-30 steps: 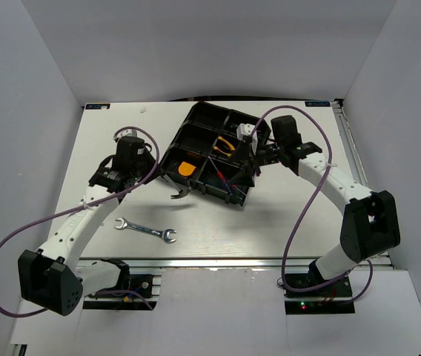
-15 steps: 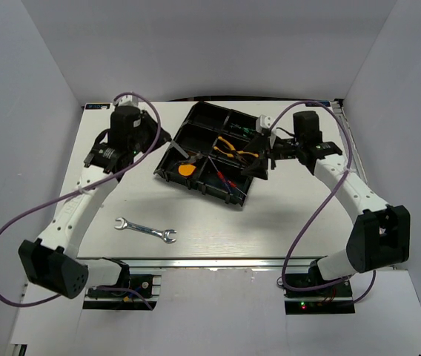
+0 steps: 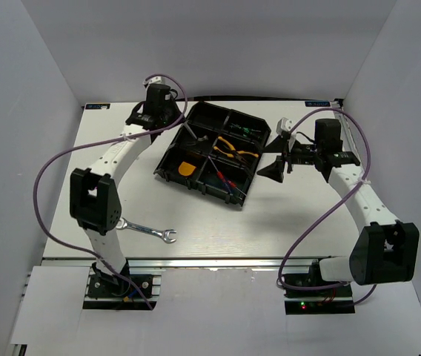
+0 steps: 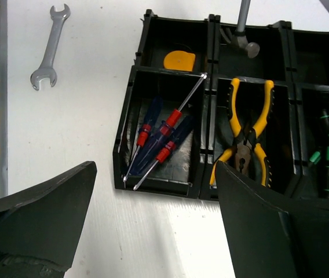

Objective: Sort the tools into containers

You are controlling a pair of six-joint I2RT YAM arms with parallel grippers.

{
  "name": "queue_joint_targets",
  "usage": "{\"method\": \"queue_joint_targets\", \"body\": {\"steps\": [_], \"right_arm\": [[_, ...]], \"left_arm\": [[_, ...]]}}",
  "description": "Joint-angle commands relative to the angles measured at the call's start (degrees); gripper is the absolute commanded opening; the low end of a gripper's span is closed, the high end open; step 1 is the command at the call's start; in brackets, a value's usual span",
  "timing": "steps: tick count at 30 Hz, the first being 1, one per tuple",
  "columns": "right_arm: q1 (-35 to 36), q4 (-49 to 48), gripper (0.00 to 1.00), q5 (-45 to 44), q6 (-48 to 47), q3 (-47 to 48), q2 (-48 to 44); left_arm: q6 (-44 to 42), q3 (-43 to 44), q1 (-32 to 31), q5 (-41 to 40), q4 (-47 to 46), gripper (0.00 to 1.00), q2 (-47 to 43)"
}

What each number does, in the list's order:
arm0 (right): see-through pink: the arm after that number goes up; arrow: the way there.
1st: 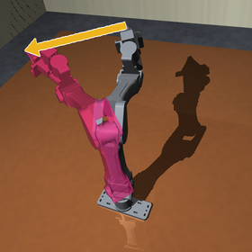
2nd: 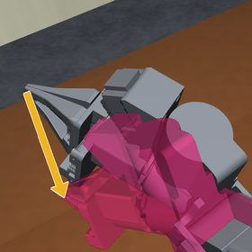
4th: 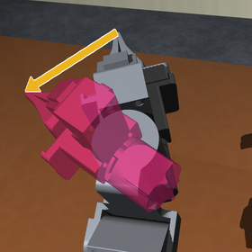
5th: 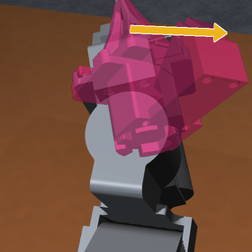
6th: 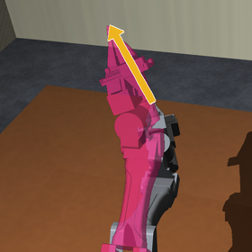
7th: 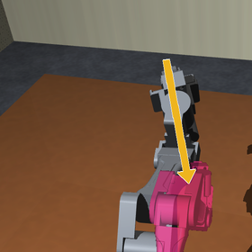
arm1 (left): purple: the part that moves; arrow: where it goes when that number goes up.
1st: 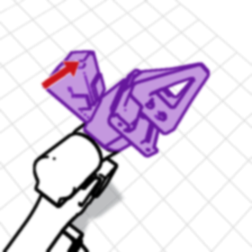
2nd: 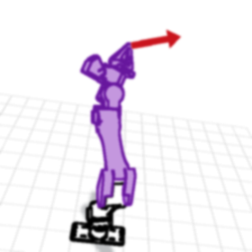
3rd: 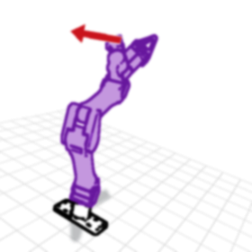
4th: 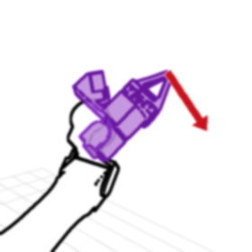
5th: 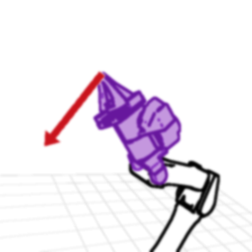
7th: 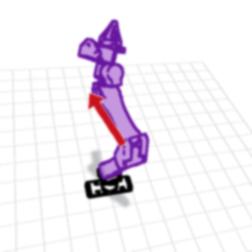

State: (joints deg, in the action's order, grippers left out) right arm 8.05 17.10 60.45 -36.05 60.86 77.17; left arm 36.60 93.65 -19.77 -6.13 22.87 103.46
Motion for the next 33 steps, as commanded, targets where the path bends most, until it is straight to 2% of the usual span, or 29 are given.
{"method": "queue_joint_targets", "body": {"steps": [1,15,16,19,21,22,28,33], "right_arm": [[-1.28,0.48,0.89,1.69,-0.77,-1.01,-2.37],[-2.25,0.65,0.89,1.78,-0.86,-3.47,-2.46],[-2.25,0.65,0.89,1.69,-0.95,-3.56,-2.63],[-2.25,0.91,0.89,1.52,-1.12,-3.64,-2.72],[-2.25,0.91,0.9,1.52,-1.3,-3.73,-2.72],[-2.25,0.83,0.89,1.52,-1.21,-3.82,-2.72],[-2.17,0.83,0.89,1.52,-1.48,-3.82,-2.63],[-2.25,1.88,0.89,1.69,-2.79,-3.64,-2.37]], "left_arm": [[-2.41,5.66,0.17,-1.25,-3.98,0.0,0.59],[-1.18,7.25,2.28,11.13,-3.45,0.01,11.49],[-1.27,7.34,2.45,12.01,-3.45,0.15,11.76],[-1.36,7.25,3.33,15.52,-3.36,0.43,12.38],[-1.36,6.99,3.77,16.76,-3.36,0.53,11.94],[-1.44,6.99,3.95,17.11,-3.36,0.62,11.68],[-2.06,4.71,5.97,17.65,-2.92,0.79,6.07],[-1.45,-3.1,9.39,16.06,-2.75,0.8,-4.3]]}}
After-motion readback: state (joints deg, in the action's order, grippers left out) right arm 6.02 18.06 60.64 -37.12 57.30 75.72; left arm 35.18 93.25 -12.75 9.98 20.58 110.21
